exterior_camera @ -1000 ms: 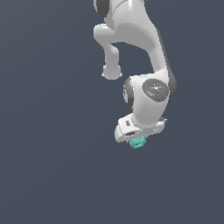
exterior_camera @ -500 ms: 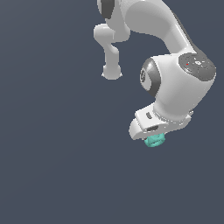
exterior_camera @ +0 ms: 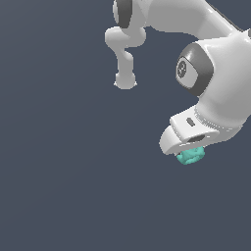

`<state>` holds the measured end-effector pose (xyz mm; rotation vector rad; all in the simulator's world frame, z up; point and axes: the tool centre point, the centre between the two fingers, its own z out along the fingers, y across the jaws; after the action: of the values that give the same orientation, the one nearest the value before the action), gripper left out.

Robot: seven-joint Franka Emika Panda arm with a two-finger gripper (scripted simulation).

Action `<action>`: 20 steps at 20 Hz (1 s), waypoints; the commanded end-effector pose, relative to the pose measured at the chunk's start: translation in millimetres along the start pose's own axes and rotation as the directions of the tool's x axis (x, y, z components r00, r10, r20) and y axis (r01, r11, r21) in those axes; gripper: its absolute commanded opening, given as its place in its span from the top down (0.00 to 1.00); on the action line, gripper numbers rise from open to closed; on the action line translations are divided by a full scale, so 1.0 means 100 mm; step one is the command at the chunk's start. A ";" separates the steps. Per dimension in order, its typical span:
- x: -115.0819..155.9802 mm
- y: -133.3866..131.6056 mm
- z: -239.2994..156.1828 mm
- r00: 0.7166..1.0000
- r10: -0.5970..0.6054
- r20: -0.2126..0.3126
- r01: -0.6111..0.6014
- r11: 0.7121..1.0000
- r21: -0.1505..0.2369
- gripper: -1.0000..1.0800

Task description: Pick up the object and move it to a goal position.

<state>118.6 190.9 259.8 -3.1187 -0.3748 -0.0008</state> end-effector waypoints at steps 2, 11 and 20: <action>0.07 -0.07 -0.13 1.000 0.000 0.001 0.000 1.000 0.000 1.00; 0.19 -0.18 -0.35 1.000 0.000 0.001 0.000 1.000 0.000 1.00; 0.23 -0.22 -0.43 1.000 0.000 0.001 0.000 1.000 0.000 1.00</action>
<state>135.8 217.0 301.9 -3.1189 -0.3745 0.0003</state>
